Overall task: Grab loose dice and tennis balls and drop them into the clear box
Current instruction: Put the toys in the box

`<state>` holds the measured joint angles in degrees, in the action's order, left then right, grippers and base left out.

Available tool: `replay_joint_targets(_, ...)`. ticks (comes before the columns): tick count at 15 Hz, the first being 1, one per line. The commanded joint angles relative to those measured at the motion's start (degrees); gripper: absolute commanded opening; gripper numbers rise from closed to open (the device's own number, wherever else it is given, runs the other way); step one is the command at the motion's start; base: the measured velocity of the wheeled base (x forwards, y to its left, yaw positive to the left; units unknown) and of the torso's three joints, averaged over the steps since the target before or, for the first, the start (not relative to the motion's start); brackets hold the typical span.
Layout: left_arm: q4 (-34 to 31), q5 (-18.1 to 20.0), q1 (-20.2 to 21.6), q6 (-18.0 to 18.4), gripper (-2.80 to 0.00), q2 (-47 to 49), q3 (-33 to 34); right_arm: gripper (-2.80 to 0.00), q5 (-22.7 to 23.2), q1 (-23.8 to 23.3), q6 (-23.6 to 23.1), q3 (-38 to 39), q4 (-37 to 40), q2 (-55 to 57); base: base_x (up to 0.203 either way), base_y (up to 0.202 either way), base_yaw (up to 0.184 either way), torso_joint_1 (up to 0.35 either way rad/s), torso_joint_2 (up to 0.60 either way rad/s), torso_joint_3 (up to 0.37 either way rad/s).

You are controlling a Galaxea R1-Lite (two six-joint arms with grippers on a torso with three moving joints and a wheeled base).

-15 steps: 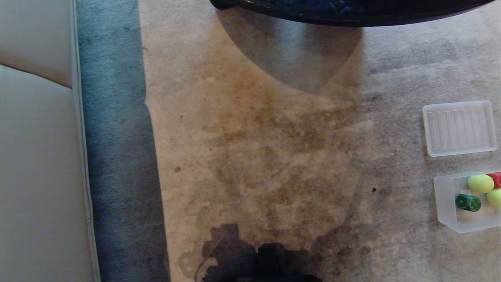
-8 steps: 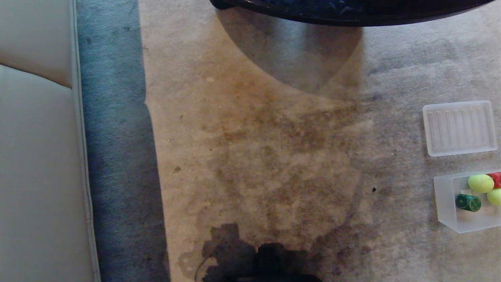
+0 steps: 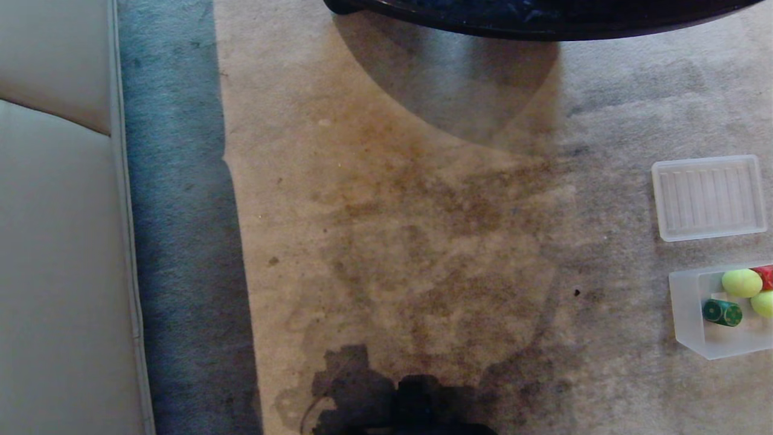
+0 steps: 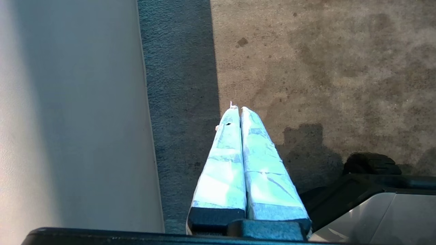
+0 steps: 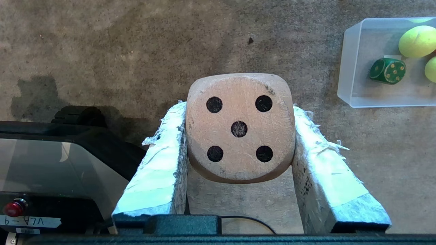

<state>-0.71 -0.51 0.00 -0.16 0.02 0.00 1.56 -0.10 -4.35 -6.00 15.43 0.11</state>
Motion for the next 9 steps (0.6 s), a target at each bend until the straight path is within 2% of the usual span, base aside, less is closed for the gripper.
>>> replay_joint_targets(1,0.00,-0.02,0.00,-0.02,-2.80,-0.02,0.01,-2.80,0.02,0.01,-0.04,0.02,0.05,0.17,0.000,0.000,0.000,0.000,0.00,0.000)
replay_joint_targets(9,0.00,-0.02,0.00,-0.02,-2.80,-0.02,0.09,-2.80,0.02,0.01,-0.13,0.02,0.12,0.24,0.000,0.000,0.000,0.000,0.00,0.000)
